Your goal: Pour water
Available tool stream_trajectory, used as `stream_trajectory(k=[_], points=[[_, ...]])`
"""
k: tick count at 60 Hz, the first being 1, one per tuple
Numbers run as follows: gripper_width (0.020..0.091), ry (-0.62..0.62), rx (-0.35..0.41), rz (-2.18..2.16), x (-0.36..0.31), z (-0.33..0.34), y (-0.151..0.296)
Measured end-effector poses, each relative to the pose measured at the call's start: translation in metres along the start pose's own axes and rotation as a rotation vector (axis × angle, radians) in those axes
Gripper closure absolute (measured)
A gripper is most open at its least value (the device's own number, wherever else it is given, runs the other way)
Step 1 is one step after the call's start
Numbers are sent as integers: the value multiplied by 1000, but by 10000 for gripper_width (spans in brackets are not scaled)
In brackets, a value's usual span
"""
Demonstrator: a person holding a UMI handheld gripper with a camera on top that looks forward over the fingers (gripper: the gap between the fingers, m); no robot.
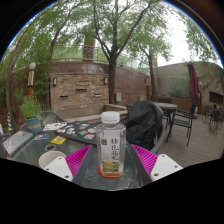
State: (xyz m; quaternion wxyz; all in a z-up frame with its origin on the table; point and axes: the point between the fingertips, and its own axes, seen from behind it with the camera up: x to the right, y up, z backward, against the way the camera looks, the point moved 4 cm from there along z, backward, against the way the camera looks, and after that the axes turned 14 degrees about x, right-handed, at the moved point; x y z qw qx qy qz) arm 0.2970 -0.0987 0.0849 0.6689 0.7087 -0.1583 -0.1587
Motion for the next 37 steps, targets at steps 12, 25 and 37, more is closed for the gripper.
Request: stream_trajectory(k=[12, 25, 37], points=[[266, -37, -49, 33, 3, 98, 28], [266, 42, -62, 22, -31, 217, 47], [265, 81, -59, 22, -42, 288, 67]])
